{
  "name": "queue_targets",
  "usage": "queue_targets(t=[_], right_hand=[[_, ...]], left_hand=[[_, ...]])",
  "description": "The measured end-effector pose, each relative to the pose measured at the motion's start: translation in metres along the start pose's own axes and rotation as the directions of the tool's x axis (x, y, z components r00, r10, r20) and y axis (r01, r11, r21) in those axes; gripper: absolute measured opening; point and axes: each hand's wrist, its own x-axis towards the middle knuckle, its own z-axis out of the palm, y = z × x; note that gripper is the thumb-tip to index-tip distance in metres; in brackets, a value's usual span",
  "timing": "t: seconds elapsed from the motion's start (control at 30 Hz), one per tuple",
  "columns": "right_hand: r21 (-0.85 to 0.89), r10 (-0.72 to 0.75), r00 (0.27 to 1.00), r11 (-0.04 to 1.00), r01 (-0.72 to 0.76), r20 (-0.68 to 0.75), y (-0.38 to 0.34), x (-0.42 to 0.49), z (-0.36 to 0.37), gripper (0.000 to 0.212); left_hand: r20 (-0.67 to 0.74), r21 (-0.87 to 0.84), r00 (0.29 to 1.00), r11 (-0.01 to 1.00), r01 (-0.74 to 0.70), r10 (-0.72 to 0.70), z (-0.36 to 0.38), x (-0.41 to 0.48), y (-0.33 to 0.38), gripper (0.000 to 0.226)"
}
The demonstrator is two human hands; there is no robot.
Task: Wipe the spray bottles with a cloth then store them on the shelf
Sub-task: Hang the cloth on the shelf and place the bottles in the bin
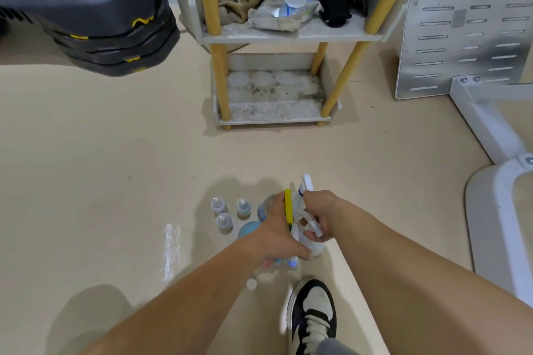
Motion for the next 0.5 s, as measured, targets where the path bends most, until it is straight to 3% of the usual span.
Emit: queue_targets(t=[0.1,0.3,0.5], right_hand=[[-0.026,0.032,0.999,0.999,-0.031,0.019,0.001,-0.007,-0.002,0.028],[-0.046,0.057,0.998,0.997,-0.056,0.016,-0.002,-0.005,-0.007,0.037],[-0.183,0.021,1.0,0.983,-0.023,-0.012,-0.027,0.006,-0.01,0.032]], left_hand=[[-0.056,0.084,0.998,0.996,-0.027,0.031,0.011,-0.001,-0.01,0.125],[-0.162,-0.034,0.985,0.997,-0.073,0.066,0.015,0.017,-0.014,0.105],[-0.326,-0.213,0.945,0.971,-0.107,0.033,-0.002,0.043,0.01,0.046]])
